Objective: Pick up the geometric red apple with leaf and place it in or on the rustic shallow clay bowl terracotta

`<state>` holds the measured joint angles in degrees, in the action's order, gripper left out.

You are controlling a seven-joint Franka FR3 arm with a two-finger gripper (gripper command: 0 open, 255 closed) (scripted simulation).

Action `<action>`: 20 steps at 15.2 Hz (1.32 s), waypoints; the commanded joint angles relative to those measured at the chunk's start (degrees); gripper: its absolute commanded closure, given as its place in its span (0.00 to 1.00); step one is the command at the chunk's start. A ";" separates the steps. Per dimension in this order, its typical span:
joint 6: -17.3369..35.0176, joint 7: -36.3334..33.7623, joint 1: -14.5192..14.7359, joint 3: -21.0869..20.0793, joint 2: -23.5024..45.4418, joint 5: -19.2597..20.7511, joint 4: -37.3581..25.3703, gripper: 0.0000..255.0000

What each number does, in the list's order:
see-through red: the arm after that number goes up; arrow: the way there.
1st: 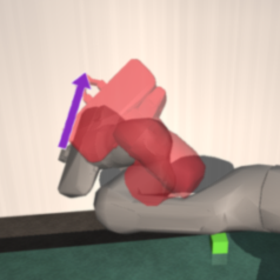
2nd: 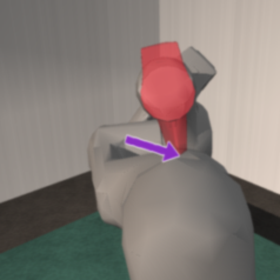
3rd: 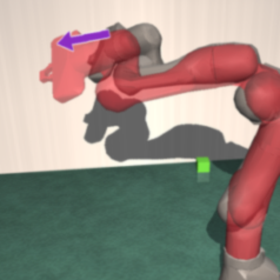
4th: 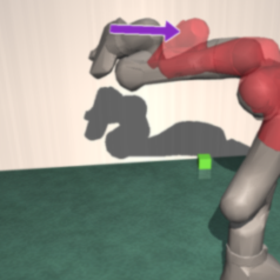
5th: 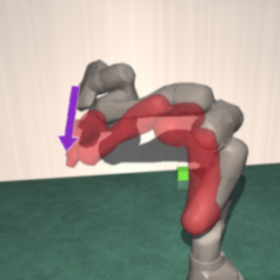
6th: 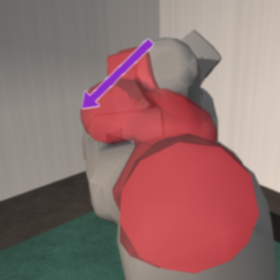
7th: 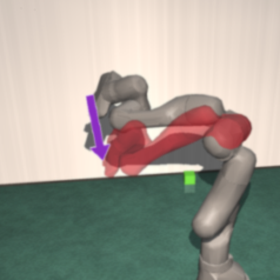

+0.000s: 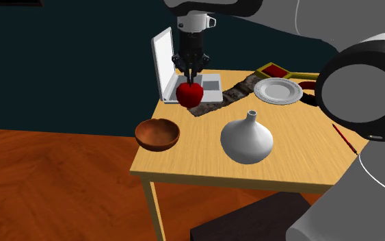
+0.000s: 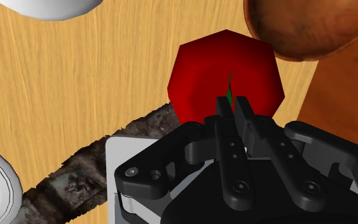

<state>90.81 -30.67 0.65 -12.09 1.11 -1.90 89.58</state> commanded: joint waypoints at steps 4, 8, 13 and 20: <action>-3.15 -4.17 2.13 -1.96 1.36 0.39 -4.64 1.00; -6.22 -9.77 5.19 -4.55 3.71 1.20 -10.13 1.00; -11.58 -17.90 10.48 -8.06 9.47 3.59 -21.13 1.00; -4.75 -17.10 9.60 -7.68 6.24 2.39 -11.22 1.00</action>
<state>84.95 -47.97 10.42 -19.86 7.71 0.62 76.96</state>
